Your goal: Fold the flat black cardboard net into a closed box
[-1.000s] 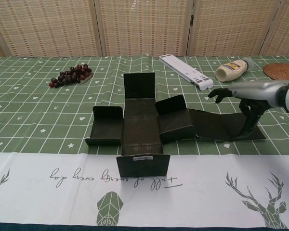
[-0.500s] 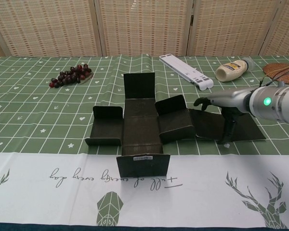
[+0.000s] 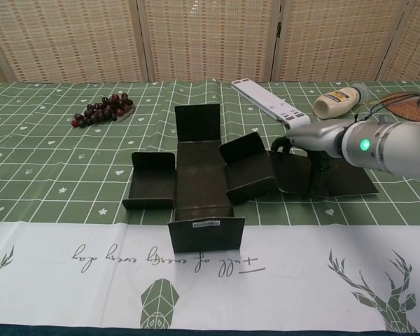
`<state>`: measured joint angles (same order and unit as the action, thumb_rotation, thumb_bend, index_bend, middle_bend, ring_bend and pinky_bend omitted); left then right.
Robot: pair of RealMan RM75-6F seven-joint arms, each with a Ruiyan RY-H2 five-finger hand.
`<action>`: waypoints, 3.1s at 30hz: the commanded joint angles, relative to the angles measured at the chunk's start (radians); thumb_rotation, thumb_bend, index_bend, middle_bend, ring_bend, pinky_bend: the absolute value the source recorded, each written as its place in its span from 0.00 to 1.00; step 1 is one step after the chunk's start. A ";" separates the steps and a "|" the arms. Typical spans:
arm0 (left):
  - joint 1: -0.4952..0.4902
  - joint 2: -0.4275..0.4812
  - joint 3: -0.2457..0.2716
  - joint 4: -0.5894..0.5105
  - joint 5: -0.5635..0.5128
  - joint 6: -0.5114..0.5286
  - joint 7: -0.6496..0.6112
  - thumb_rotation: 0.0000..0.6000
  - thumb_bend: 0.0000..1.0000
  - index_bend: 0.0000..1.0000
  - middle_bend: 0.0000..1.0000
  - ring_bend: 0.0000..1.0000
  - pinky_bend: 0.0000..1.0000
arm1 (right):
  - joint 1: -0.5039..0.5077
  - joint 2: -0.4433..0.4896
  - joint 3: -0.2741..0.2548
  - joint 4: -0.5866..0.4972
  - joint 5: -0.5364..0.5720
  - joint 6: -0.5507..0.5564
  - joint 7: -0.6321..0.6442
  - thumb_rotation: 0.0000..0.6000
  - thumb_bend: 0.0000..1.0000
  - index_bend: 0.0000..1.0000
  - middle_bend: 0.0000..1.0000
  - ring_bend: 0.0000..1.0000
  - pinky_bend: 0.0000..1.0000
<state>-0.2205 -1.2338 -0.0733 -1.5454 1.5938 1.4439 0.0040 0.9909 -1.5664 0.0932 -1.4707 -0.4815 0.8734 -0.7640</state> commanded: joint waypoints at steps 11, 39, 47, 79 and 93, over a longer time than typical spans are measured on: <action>-0.251 -0.203 -0.094 0.204 -0.008 -0.224 0.120 1.00 0.11 0.23 0.23 0.64 0.82 | -0.078 -0.067 -0.018 0.189 -0.420 0.030 0.247 1.00 0.31 0.22 0.29 0.80 0.95; -0.442 -0.585 -0.099 0.648 -0.129 -0.355 0.211 1.00 0.10 0.00 0.00 0.51 0.82 | -0.189 -0.073 -0.013 0.221 -0.717 0.126 0.373 1.00 0.30 0.22 0.29 0.80 0.95; -0.470 -0.666 -0.099 0.738 -0.135 -0.345 0.174 1.00 0.10 0.00 0.00 0.51 0.82 | -0.197 -0.074 0.000 0.223 -0.734 0.119 0.373 1.00 0.30 0.22 0.29 0.80 0.95; -0.528 -0.587 -0.099 0.442 -0.124 -0.387 -0.288 1.00 0.10 0.00 0.00 0.48 0.82 | -0.117 0.043 0.010 0.131 -0.828 -0.025 0.289 1.00 0.30 0.22 0.29 0.80 0.95; -0.576 -0.529 -0.101 0.364 -0.194 -0.568 -0.448 1.00 0.10 0.00 0.00 0.47 0.82 | -0.041 0.130 -0.027 0.112 -0.948 -0.114 0.297 1.00 0.32 0.22 0.29 0.80 0.95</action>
<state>-0.7864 -1.7704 -0.1721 -1.1756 1.4120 0.8961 -0.4235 0.9403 -1.4451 0.0744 -1.3608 -1.4092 0.7660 -0.4744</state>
